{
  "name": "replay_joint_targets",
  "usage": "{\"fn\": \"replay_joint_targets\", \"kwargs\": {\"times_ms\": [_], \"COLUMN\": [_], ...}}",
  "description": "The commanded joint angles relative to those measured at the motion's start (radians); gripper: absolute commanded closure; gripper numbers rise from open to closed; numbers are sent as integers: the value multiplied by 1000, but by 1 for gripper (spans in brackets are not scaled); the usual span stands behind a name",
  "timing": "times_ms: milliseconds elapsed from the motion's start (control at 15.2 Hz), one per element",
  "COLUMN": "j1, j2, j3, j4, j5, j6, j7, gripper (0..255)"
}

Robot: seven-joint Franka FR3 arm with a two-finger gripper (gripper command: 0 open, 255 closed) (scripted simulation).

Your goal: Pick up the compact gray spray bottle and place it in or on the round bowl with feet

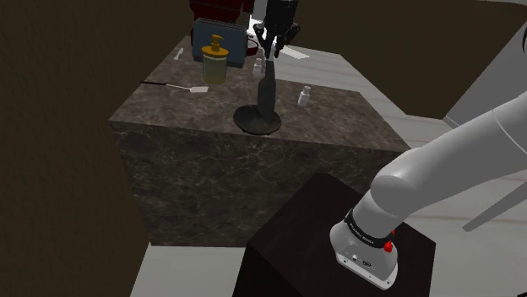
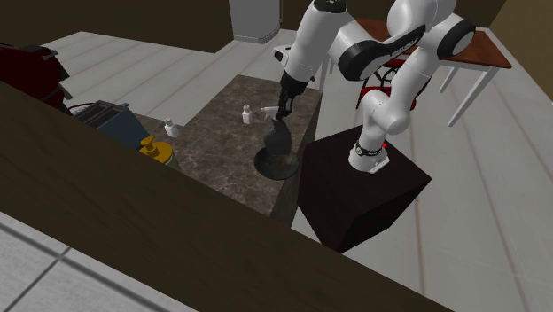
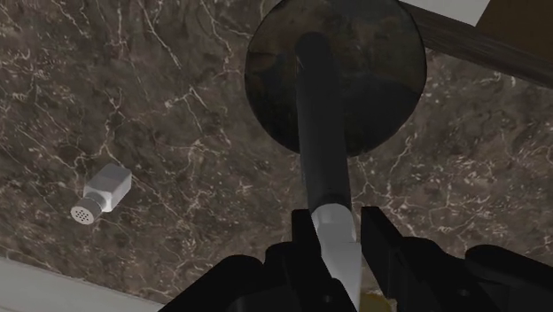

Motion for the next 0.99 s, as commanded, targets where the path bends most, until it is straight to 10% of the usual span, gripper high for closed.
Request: {"fn": "replay_joint_targets", "kwargs": {"times_ms": [0, 660, 726, 924], "j1": [1, 1, 1, 1], "j2": [-4, -6, -6, -6], "j3": [1, 2, 1, 1], "j4": [-30, -65, -65, -65], "j5": [-1, -3, -3, -3], "j6": [25, 58, 58, 58], "j7": [7, 15, 15, 15], "gripper": [255, 255, 0, 0]}}
